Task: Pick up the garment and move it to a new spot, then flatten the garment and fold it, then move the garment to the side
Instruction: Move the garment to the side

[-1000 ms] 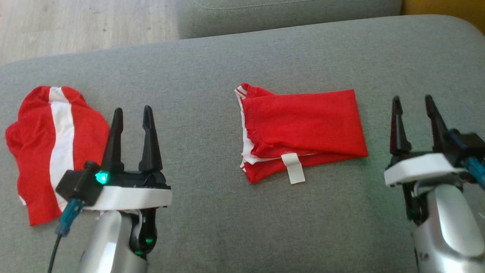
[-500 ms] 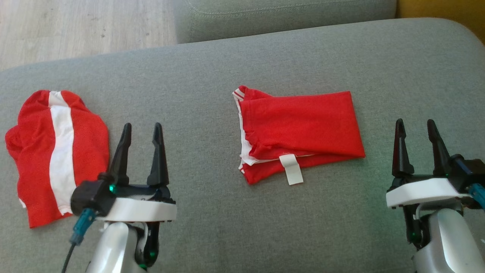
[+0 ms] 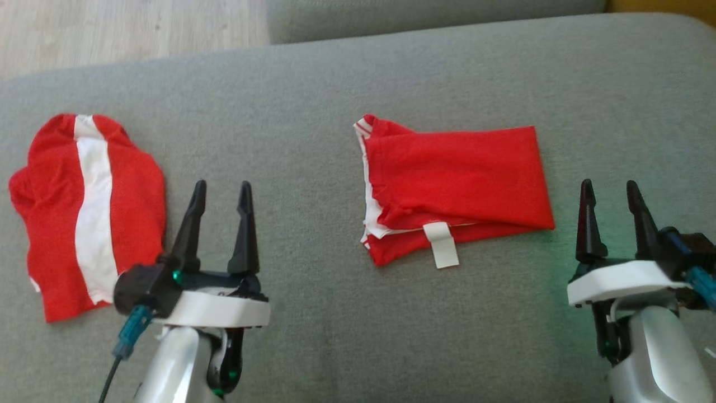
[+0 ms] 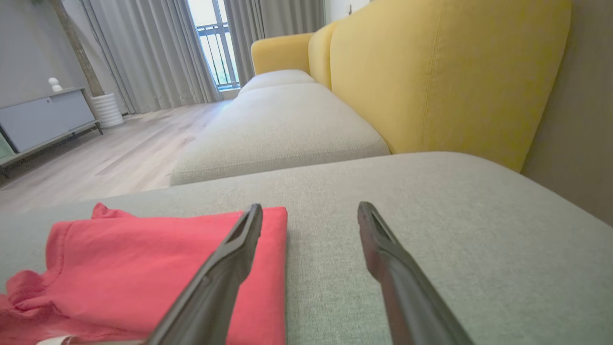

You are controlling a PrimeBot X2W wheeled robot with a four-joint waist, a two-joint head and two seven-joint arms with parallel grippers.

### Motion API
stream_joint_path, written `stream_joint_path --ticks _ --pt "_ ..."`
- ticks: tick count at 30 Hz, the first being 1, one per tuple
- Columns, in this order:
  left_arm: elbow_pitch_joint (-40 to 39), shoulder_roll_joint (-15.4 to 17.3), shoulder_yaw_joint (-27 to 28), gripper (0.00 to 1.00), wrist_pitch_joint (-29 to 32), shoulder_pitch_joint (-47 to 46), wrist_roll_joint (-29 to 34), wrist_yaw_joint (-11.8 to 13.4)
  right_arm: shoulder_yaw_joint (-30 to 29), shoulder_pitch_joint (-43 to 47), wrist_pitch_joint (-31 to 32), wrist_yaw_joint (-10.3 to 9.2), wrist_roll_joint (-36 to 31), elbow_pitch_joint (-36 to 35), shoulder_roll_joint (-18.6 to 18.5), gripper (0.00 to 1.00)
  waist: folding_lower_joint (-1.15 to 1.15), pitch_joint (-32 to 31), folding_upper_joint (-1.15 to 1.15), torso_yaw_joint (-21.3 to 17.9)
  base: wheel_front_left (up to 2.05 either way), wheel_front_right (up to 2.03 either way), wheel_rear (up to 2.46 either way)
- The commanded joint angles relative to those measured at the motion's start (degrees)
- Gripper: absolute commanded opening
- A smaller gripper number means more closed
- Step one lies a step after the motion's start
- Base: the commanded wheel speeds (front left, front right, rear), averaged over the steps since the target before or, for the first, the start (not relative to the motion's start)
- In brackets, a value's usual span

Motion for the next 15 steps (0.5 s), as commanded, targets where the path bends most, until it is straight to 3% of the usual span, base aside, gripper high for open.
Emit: stream_joint_path --ticks 1,15 --pt "-1.79 0.35 1.11 1.0 -0.29 -2.93 -0.81 0.04 1.51 -3.37 0.06 -0.04 0.43 -0.19 -0.11 1.0 0.0 1.59 0.0 1.05 0.0 0.0 0.0" --pt "-1.2 0.35 -2.02 1.0 -0.29 -5.66 1.46 -0.39 3.5 -12.12 3.79 -0.04 4.33 18.33 -0.11 1.0 0.0 6.98 0.0 4.46 0.0 0.0 0.0"
